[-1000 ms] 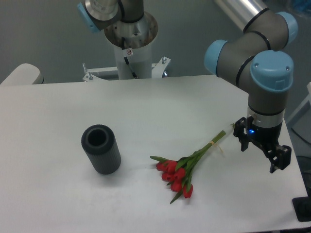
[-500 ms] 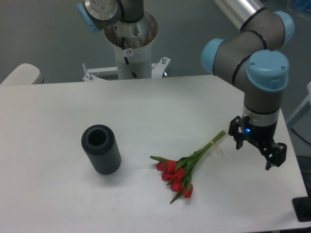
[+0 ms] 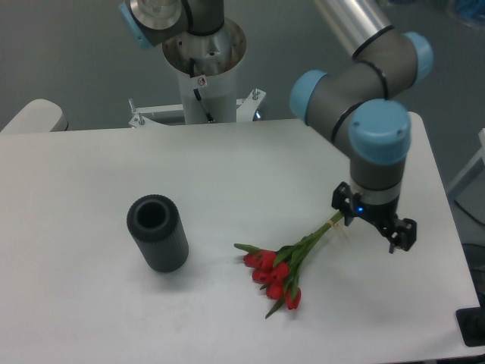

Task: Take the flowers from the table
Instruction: 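Move the open gripper along the stems toward the red tulip heads, then lower the gripper over the stems and close it around them, then lift the grasped tulip bouquet up off the table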

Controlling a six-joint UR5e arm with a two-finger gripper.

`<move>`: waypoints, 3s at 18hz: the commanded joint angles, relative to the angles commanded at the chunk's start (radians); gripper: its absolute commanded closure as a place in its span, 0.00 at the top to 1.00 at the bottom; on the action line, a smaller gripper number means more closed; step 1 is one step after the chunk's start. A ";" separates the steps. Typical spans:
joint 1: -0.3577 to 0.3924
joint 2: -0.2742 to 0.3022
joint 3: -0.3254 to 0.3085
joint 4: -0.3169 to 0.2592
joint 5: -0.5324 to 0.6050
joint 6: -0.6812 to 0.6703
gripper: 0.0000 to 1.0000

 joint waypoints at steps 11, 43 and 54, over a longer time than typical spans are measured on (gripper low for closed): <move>-0.008 -0.003 -0.118 0.018 -0.109 0.041 1.00; -0.060 -0.061 -0.244 0.268 -0.115 0.063 0.41; -0.049 -0.045 -0.138 0.255 -0.146 0.106 0.28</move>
